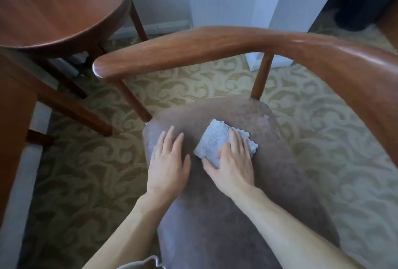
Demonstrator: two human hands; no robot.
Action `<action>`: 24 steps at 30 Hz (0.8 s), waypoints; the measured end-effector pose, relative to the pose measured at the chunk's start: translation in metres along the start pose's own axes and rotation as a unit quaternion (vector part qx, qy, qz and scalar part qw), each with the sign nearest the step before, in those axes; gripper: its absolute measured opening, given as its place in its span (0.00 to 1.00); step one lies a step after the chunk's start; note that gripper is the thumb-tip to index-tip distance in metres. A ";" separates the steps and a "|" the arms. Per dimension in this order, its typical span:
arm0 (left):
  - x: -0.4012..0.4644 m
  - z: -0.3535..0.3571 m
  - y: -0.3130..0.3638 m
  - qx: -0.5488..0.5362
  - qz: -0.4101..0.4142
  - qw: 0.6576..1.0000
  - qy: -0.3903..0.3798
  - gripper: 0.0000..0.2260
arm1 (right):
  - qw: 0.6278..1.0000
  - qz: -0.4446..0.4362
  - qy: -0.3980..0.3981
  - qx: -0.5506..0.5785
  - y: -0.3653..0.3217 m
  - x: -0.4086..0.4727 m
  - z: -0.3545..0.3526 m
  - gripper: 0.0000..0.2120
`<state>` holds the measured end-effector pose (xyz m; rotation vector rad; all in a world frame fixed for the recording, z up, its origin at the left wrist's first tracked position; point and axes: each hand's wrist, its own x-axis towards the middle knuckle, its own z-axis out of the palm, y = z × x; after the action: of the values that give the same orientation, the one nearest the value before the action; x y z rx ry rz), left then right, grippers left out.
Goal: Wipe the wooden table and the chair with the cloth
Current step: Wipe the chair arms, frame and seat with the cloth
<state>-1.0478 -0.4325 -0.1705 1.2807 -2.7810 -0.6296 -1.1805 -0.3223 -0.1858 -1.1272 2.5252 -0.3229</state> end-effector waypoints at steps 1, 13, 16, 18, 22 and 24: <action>0.003 0.010 -0.006 0.038 0.007 0.999 -0.015 0.28 | 0.999 -0.002 0.036 0.010 0.001 0.003 0.008 0.27; 0.007 0.052 -0.026 0.078 0.050 0.996 0.006 0.28 | 0.988 0.065 0.079 -0.120 0.014 0.065 0.025 0.30; 0.008 0.052 -0.027 0.057 0.040 0.998 0.005 0.28 | 0.988 0.106 0.078 -0.084 0.001 0.096 0.019 0.28; 0.007 0.050 -0.028 0.013 0.043 0.999 0.013 0.29 | 0.995 0.027 0.067 -0.068 -0.025 0.102 0.022 0.27; 0.007 0.036 -0.035 -0.186 0.030 0.982 0.022 0.27 | 0.990 -0.139 0.004 -0.037 -0.072 0.092 0.029 0.26; 0.006 0.029 -0.038 -0.229 0.030 0.973 0.017 0.27 | 0.986 -0.163 -0.014 -0.028 -0.075 0.087 0.027 0.25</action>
<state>-1.0292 -0.4483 -0.2122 1.0906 -2.4265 -1.1440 -1.1728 -0.4383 -0.2042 -1.5581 2.3345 -0.3165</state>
